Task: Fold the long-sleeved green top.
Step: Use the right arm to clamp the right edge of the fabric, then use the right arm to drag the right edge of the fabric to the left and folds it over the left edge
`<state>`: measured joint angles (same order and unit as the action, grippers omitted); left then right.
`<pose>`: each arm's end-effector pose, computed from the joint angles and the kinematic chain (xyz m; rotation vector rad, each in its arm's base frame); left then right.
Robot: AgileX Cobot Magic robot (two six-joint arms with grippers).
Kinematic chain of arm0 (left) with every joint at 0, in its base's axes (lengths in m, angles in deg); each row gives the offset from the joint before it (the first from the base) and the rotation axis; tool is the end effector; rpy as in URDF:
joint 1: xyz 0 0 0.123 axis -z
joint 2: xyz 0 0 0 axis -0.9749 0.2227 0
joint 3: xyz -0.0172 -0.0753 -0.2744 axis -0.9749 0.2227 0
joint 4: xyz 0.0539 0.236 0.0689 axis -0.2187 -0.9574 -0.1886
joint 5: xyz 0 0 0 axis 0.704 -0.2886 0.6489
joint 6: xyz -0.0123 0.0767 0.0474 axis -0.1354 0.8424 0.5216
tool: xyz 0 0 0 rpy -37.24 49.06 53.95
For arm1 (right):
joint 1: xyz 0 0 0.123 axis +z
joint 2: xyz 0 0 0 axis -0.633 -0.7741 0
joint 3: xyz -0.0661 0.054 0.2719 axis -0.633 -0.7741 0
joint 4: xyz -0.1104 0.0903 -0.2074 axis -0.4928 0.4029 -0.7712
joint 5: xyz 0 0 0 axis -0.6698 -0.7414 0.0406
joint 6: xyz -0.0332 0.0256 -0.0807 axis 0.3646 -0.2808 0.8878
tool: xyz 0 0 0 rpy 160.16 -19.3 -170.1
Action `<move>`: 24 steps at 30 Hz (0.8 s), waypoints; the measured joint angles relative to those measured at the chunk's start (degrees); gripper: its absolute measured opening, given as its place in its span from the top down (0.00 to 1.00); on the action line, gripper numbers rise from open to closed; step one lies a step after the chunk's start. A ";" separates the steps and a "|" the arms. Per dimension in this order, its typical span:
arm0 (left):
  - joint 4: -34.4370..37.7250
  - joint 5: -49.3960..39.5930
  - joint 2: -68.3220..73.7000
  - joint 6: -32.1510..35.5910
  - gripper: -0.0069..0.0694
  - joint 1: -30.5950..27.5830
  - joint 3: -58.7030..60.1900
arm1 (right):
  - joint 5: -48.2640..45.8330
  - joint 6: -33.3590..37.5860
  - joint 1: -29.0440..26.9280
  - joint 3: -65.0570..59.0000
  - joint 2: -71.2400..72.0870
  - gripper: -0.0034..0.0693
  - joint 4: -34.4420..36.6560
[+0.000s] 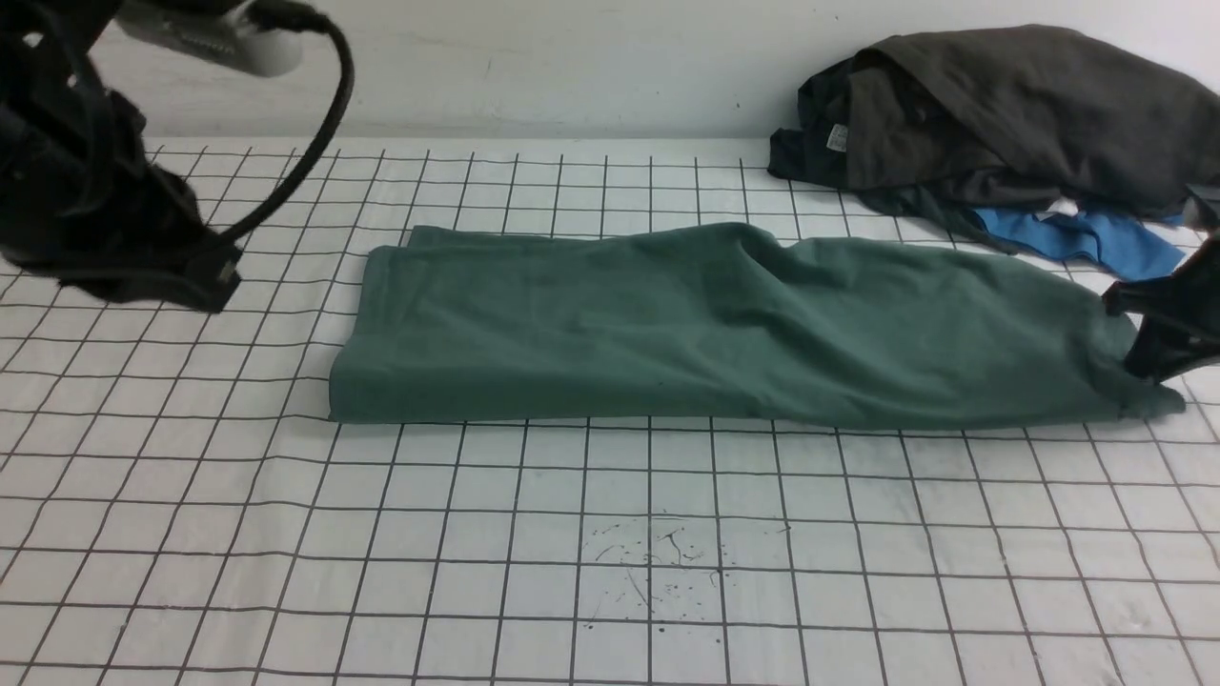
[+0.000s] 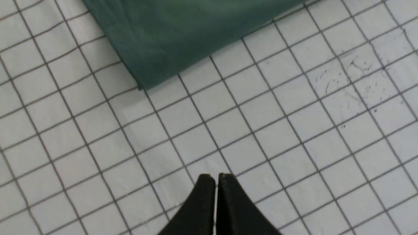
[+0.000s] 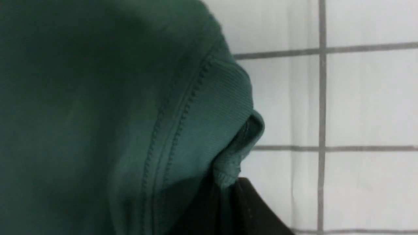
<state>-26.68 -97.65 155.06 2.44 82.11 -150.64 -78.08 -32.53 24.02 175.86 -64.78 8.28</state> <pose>0.2402 -0.0424 0.3766 0.6164 2.5409 -0.2312 0.4520 -0.1055 0.1688 0.0775 2.9836 0.2396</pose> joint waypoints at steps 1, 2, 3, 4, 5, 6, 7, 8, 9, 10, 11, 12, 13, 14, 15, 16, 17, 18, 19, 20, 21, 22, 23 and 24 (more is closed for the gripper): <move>-0.51 0.24 -1.62 -0.27 0.92 0.00 1.32 | -0.57 0.44 0.00 0.30 0.76 0.93 -0.19; -1.57 0.87 -4.02 -0.97 0.92 0.00 4.06 | -1.64 0.78 0.00 1.09 1.82 0.94 -0.98; -1.72 1.06 -4.42 -1.16 0.92 0.00 4.54 | -1.82 0.78 0.00 1.23 2.04 0.94 -0.98; -2.57 2.75 -7.17 -2.65 0.92 0.00 7.92 | -3.02 0.84 -0.20 2.49 3.82 0.94 -2.20; -2.96 3.67 -9.04 -3.28 0.92 0.00 10.44 | -3.67 0.76 -0.46 3.30 5.19 0.94 -2.76; -3.34 4.90 -10.78 -3.96 0.92 0.00 13.05 | -4.27 0.35 -0.90 4.05 6.60 0.94 -3.19; -3.52 6.20 -12.37 -4.35 0.92 0.00 15.71 | -4.77 -0.39 -1.18 4.82 8.06 0.94 -3.54; -3.61 7.56 -13.49 -4.74 0.92 0.00 17.85 | -5.04 -1.30 -1.51 5.40 9.51 0.94 -3.80; -3.70 9.02 -14.65 -5.19 0.92 0.00 20.49 | -5.29 -2.06 -1.61 6.03 10.57 0.94 -3.89; -3.70 10.82 -15.66 -5.81 0.92 0.00 24.06 | -5.52 -3.23 -1.68 7.16 12.32 0.94 -3.39; -3.70 11.12 -15.79 -5.86 0.92 0.00 24.06 | -5.59 -3.33 -1.58 7.32 12.56 0.94 -3.19; -3.70 13.88 -16.37 -6.31 0.92 0.00 27.70 | -5.74 -3.93 -0.87 8.55 14.28 0.94 -0.59; -3.75 15.76 -16.46 -6.46 0.92 0.00 29.73 | -5.79 -3.93 0.01 9.32 15.10 0.94 1.79; -3.75 17.68 -16.46 -6.49 0.92 0.00 31.47 | -5.81 -3.93 1.16 9.96 15.66 0.94 3.87; -3.76 17.68 -16.46 -6.49 0.92 0.00 31.78 | -5.81 -3.93 1.48 10.27 15.77 0.94 4.40; -3.76 19.74 -16.46 -6.91 0.92 0.00 33.32 | -5.81 -3.87 4.34 11.26 16.34 0.94 8.41; -3.76 21.01 -16.46 -7.03 0.92 0.00 33.84 | -5.38 -3.64 7.50 12.14 16.51 0.94 12.05; -3.69 21.35 -16.46 -7.15 0.92 0.00 33.90 | -4.70 -3.26 10.51 12.46 16.51 0.94 15.08; -3.38 22.02 -16.46 -7.28 0.92 0.00 33.90 | -3.07 -2.63 13.75 12.58 16.45 0.94 17.83; -3.09 22.50 -16.46 -7.28 0.92 0.00 33.90 | -1.43 -2.06 17.13 12.59 16.15 0.94 20.12; -2.72 22.72 -16.46 -7.28 0.92 0.00 33.90 | 0.72 -1.35 20.59 12.66 15.69 0.94 22.20; -2.71 22.84 -16.46 -7.28 0.92 0.00 33.90 | 0.72 -1.35 20.59 12.66 15.69 0.94 22.20; -2.27 23.06 -16.46 -7.28 0.92 0.00 33.90 | 4.06 -0.46 25.37 12.81 14.41 0.94 24.47; -1.88 23.33 -16.46 -7.28 0.92 0.00 33.90 | 6.64 0.10 28.72 12.94 13.26 0.94 25.55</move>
<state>-28.56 -74.31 138.61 -4.84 82.11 -116.74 -71.44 -32.42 52.74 188.80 -51.52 33.82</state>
